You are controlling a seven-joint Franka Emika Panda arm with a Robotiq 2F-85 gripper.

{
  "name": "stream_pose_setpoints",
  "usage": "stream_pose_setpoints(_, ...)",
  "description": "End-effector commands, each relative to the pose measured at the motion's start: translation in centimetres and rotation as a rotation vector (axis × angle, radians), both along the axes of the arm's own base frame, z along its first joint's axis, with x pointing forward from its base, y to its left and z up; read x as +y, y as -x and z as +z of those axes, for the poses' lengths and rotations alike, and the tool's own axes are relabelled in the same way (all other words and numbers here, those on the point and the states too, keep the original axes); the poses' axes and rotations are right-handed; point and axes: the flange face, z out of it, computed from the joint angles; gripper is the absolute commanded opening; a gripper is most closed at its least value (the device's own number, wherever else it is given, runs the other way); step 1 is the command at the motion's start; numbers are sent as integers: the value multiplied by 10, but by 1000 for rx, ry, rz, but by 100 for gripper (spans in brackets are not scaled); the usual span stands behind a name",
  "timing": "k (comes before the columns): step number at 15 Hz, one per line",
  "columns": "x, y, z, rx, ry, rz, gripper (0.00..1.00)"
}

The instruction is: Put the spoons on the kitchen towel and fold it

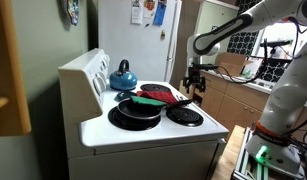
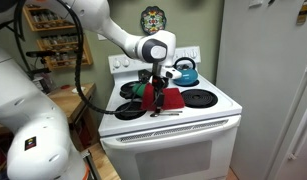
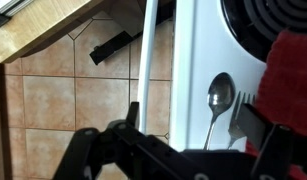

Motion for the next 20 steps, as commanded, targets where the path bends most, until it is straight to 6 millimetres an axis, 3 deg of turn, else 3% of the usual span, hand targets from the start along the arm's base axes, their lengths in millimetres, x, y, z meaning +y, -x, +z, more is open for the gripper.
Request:
stream_pose_setpoints(1, 0, -3, -3, 8, -2, 0, 100)
stream_pose_setpoints(8, -3, -22, -11, -104, -54, -73, 100)
stream_pose_setpoints(15, -12, -34, -47, -96, -110, -132, 100)
stream_pose_setpoints(16, -13, -36, -52, -98, -115, -144, 98)
stream_pose_setpoints(17, -14, -38, -54, -100, -122, -155, 89)
stream_pose_setpoints(20, -15, -42, -62, -107, -135, -178, 75)
